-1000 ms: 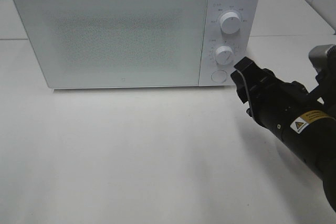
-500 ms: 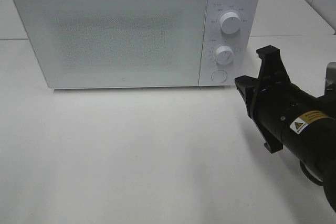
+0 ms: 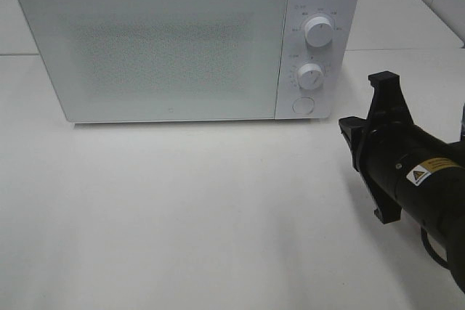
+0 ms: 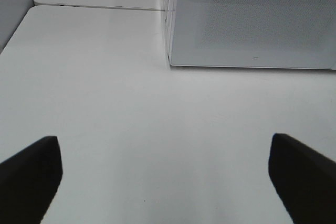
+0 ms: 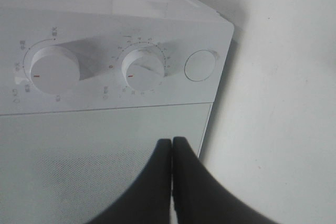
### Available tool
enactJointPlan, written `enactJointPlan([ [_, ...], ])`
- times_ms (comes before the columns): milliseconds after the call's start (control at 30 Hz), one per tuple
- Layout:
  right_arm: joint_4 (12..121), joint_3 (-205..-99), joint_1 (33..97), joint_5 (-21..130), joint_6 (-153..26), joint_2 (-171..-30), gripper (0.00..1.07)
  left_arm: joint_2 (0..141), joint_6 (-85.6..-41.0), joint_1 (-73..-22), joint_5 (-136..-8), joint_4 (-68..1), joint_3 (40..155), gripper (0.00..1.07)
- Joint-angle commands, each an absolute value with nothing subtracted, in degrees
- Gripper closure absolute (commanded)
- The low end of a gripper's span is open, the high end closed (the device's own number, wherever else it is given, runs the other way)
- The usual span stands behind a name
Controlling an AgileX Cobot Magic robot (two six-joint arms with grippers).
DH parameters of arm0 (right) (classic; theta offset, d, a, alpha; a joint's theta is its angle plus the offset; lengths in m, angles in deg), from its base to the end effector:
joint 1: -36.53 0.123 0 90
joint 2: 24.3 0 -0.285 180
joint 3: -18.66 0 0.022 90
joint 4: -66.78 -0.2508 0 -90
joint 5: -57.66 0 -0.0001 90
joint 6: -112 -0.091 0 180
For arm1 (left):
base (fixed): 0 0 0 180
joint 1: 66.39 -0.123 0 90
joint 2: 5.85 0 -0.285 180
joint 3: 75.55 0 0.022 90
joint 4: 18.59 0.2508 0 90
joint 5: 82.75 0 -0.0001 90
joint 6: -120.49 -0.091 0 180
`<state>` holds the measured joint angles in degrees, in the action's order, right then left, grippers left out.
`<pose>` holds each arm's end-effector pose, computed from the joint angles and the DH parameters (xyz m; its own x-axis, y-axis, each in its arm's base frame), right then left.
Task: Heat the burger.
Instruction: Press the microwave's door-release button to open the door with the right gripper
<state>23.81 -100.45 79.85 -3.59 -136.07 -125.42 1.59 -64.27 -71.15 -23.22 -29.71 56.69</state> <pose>0.1991 0.1130 0.1472 -0.1295 0.9791 -0.1567 0.2405 0.1844 0.9530 -0.0062 -0.0157 0.2842 -0.4104 -0.0503 -0.9105 0.0625 0.9946 -0.0831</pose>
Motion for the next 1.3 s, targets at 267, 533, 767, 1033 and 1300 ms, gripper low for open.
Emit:
enactJointPlan([
  [267, 23.35, -104.58, 79.85, -3.07, -141.28, -131.21, 1.07, 0.04, -64.33, -71.03, -23.68, -29.6, 56.51, 0.06],
  [533, 23.06, -108.76, 79.85, -3.07, -142.54, -134.7, 1.07, 0.04, -64.33, -71.03, -23.68, -29.6, 56.51, 0.06],
  [767, 21.97, -111.68, 78.76, -1.07, -143.4, -137.97, 1.07, 0.04, -64.33, -71.03, -23.68, -29.6, 56.51, 0.06],
  [1033, 23.98, -115.29, 74.18, 2.66, -143.29, -139.63, 1.07, 0.27, -64.33, -71.03, -23.68, -29.6, 56.51, 0.06],
  [1300, 24.55, -117.12, 71.77, 4.78, -140.65, -139.63, 1.07, 0.44, -64.33, -71.03, -23.68, -29.6, 56.51, 0.06],
])
